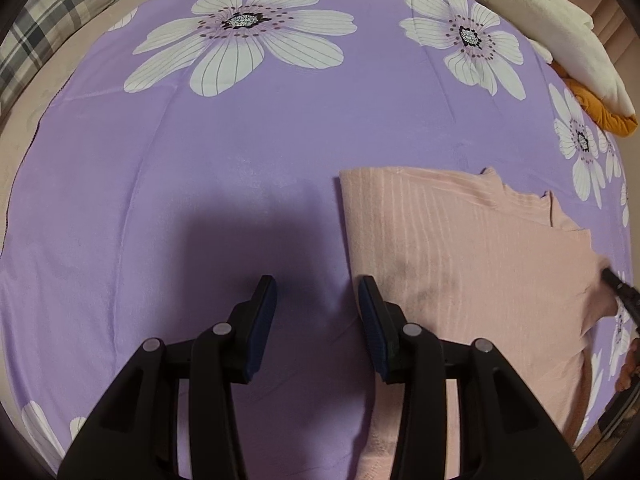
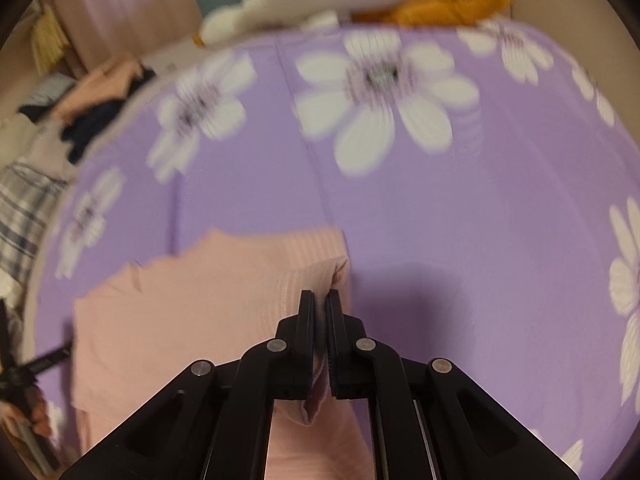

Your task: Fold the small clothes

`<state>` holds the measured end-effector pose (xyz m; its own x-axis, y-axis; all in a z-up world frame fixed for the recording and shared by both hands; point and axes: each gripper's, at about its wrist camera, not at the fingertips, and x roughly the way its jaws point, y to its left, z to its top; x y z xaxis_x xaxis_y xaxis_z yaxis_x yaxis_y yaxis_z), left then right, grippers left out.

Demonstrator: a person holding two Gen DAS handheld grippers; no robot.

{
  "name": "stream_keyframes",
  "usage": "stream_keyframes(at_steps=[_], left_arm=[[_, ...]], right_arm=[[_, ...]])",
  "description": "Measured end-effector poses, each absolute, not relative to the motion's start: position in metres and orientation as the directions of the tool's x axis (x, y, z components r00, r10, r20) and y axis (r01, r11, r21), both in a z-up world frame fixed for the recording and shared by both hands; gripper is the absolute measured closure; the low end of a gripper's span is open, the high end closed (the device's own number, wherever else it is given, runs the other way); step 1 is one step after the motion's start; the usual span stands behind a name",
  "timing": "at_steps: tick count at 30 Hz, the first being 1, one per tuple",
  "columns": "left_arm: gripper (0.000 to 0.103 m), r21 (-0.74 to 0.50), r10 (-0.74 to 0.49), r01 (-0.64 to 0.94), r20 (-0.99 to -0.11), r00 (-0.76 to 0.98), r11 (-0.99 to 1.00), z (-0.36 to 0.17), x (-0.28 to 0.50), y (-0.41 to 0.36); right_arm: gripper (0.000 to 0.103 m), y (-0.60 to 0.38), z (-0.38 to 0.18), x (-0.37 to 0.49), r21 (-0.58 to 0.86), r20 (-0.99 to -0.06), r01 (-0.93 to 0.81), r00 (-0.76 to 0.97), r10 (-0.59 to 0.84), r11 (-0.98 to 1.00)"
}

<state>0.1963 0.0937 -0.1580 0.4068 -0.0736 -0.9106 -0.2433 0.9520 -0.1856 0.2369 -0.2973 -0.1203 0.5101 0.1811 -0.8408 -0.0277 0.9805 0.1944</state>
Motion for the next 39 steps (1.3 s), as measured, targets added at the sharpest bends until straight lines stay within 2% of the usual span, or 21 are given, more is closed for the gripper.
stream_keyframes(at_steps=[3,5,7,9,14,17,18,19,20,21,23,29,39], left_arm=[[0.061,-0.17,-0.059,-0.241,-0.911,0.409,0.956,-0.156,0.194,0.092],[0.063,-0.179,-0.07,-0.241,-0.914,0.401,0.954,-0.153,0.19,0.092],[0.063,-0.237,-0.123,-0.233,-0.9,0.417,0.943,-0.145,0.184,0.093],[0.062,-0.286,-0.162,-0.218,-0.876,0.455,0.933,-0.135,0.174,0.094],[0.061,-0.389,-0.29,-0.15,-0.849,0.441,0.909,-0.136,0.165,0.078],[0.062,-0.365,-0.277,-0.168,-0.877,0.393,0.916,-0.154,0.162,0.068],[0.067,-0.358,-0.267,-0.178,-0.879,0.395,0.917,-0.16,0.161,0.067],[0.076,-0.375,-0.276,-0.177,-0.865,0.419,0.91,-0.162,0.159,0.067],[0.079,-0.393,-0.289,-0.173,-0.853,0.434,0.903,-0.163,0.156,0.066],[0.08,-0.391,-0.283,-0.176,-0.852,0.44,0.904,-0.162,0.154,0.065],[0.081,-0.372,-0.263,-0.17,-0.853,0.451,0.912,-0.159,0.152,0.062],[0.083,-0.333,-0.226,-0.163,-0.857,0.464,0.929,-0.157,0.148,0.066],[0.078,-0.35,-0.239,-0.174,-0.856,0.459,0.92,-0.164,0.145,0.073]], right_arm=[[0.097,-0.303,-0.135,0.235,0.19,-0.864,0.006,0.476,0.165,0.982],[0.091,-0.311,-0.136,0.231,0.236,-0.861,0.023,0.468,0.198,0.972],[0.071,-0.318,-0.131,0.225,0.267,-0.856,0.039,0.469,0.218,0.963],[0.065,-0.324,-0.124,0.217,0.278,-0.842,0.047,0.493,0.22,0.959],[0.065,-0.333,-0.123,0.203,0.376,-0.819,0.051,0.485,0.307,0.925],[0.065,-0.326,-0.133,0.198,0.395,-0.825,0.03,0.451,0.341,0.918],[0.067,-0.323,-0.137,0.195,0.392,-0.828,0.02,0.443,0.343,0.92],[0.074,-0.321,-0.139,0.194,0.388,-0.828,0.018,0.445,0.341,0.921],[0.08,-0.319,-0.141,0.192,0.368,-0.833,0.023,0.451,0.319,0.93],[0.09,-0.319,-0.141,0.192,0.355,-0.838,0.029,0.454,0.305,0.934],[0.096,-0.322,-0.138,0.189,0.362,-0.829,0.039,0.471,0.303,0.931],[0.096,-0.325,-0.119,0.177,0.357,-0.798,0.025,0.528,0.291,0.934],[0.096,-0.32,-0.157,0.183,0.322,-0.847,0.065,0.465,0.257,0.944]])
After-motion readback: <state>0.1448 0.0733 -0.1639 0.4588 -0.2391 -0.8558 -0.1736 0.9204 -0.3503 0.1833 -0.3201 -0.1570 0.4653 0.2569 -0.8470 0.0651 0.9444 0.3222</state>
